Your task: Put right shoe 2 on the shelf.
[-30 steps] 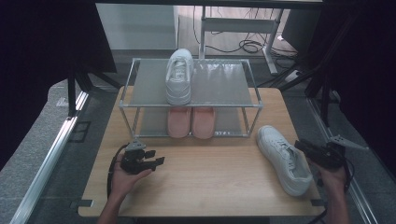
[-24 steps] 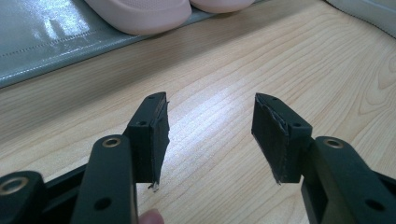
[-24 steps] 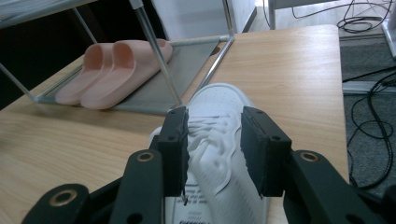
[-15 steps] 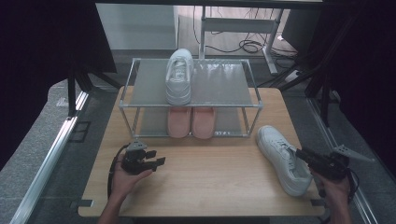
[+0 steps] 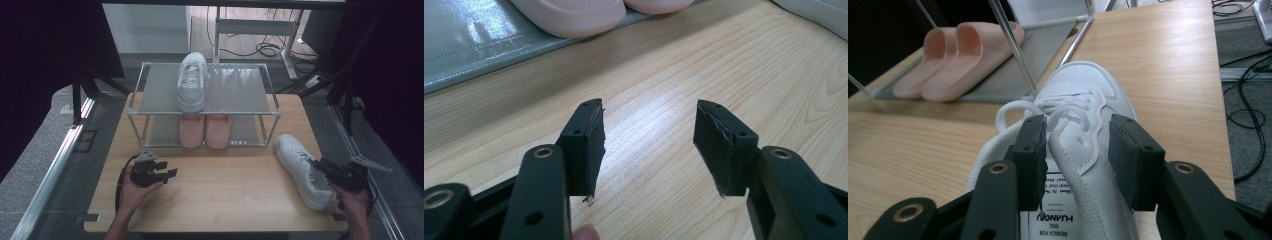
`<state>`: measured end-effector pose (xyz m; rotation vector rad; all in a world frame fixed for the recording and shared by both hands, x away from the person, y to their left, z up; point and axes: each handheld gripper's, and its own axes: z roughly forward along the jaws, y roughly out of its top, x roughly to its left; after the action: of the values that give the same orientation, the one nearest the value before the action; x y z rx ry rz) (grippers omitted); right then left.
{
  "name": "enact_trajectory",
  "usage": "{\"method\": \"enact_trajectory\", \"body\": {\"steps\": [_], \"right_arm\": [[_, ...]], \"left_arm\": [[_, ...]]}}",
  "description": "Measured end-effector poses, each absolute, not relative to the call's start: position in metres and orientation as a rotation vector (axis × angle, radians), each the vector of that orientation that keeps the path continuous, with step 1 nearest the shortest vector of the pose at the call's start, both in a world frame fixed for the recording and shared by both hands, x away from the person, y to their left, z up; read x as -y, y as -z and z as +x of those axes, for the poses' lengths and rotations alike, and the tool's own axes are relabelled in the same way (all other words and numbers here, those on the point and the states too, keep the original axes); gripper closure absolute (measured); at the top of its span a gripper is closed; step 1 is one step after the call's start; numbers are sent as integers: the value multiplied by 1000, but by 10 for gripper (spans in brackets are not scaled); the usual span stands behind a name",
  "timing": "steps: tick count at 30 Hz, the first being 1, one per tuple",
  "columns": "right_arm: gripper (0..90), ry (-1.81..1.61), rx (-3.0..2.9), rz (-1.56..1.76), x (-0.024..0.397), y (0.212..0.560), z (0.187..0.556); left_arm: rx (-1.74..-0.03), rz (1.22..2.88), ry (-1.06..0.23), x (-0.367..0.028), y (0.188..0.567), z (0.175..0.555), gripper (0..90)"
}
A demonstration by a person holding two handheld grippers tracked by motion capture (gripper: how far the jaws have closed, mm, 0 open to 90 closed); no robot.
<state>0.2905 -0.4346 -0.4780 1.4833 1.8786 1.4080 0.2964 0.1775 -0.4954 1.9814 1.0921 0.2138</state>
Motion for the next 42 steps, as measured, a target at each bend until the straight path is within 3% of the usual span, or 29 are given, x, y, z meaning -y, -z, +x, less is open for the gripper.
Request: {"method": "enact_trajectory", "body": {"steps": [16, 19, 27, 42], "right_arm": [[535, -1212, -1929, 1459, 422, 482, 292], [572, -1148, -1933, 1483, 422, 484, 295], [799, -1186, -1875, 1516, 426, 485, 294], [814, -1579, -1550, 1708, 439, 487, 282]], "left_arm": [[-1092, 1981, -215, -178, 495, 296, 466], [-1092, 1981, -215, -178, 495, 296, 466], [-1091, 1982, -213, -177, 495, 296, 466], [-1092, 1984, -210, -176, 496, 297, 466]]}}
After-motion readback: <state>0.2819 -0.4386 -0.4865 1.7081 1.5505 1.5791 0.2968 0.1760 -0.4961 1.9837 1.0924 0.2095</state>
